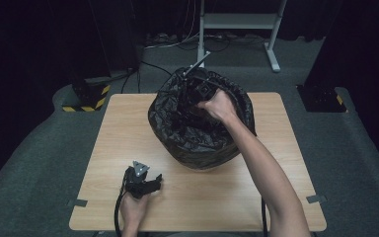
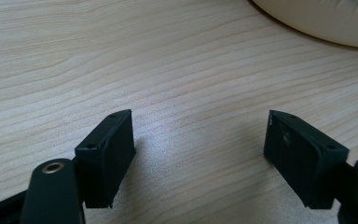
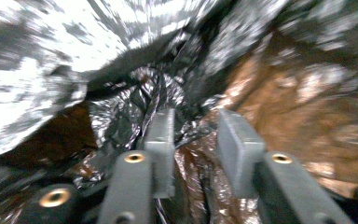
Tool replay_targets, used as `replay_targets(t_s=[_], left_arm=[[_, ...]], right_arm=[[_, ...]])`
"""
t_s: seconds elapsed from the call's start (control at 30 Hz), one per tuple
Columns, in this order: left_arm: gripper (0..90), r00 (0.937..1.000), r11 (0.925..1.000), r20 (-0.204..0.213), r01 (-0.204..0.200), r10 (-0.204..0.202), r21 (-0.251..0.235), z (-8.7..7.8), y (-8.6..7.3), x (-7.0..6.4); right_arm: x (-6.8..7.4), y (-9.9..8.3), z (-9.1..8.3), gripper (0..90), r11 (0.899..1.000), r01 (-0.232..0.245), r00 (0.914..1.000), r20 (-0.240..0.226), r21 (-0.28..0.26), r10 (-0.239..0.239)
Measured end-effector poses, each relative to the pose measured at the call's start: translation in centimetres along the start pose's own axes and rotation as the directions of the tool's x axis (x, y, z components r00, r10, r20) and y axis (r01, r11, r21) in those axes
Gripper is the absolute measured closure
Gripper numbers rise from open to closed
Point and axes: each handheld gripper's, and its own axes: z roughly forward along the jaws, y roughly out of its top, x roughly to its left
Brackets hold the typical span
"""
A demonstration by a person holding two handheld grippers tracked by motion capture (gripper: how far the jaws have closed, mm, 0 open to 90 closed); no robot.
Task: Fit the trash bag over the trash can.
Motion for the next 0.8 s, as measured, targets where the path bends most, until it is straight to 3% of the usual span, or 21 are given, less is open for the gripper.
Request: replay_targets(t_s=[0.1,0.23,0.33,0.43,0.47,0.6,0.8], left_arm=[[24.5,1.0,1.0,0.0,0.0,0.0,0.0,0.0,0.0,0.0],[24.5,1.0,1.0,-0.001,0.0,0.0,0.0,0.0,0.0,0.0],[24.6,1.0,1.0,0.0,0.001,-0.001,0.0,0.0,0.0,0.0],[24.6,1.0,1.0,0.0,0.0,0.0,-0.001,0.0,0.0,0.0],[24.6,1.0,1.0,0.0,0.001,-0.001,0.0,0.0,0.0,0.0],[24.6,1.0,1.0,-0.001,0.0,0.0,0.0,0.0,0.0,0.0],[24.6,1.0,1.0,0.0,0.0,0.0,-0.001,0.0,0.0,0.0]], right_arm=[[-0.4,-0.5,-1.9,60.0,0.997,-0.005,0.9998,0.017,-0.081,0.007],[-1.8,-1.1,-4.1,55.5,0.981,-0.028,0.9963,0.074,-0.193,0.043],[-2.7,-1.4,-4.6,53.3,0.972,-0.04,0.9889,0.13,-0.233,0.072],[-3.4,-1.5,-4.6,52.9,0.967,-0.052,0.9827,0.159,-0.248,0.094],[-3.9,-1.8,-4.5,52.5,0.966,-0.073,0.9764,0.18,-0.248,0.12],[-4.9,-2.2,-4.0,52.5,0.97,-0.1,0.9644,0.219,-0.22,0.149],[-5.4,-2.4,-3.7,52.6,0.975,-0.113,0.9594,0.234,-0.19,0.157]])
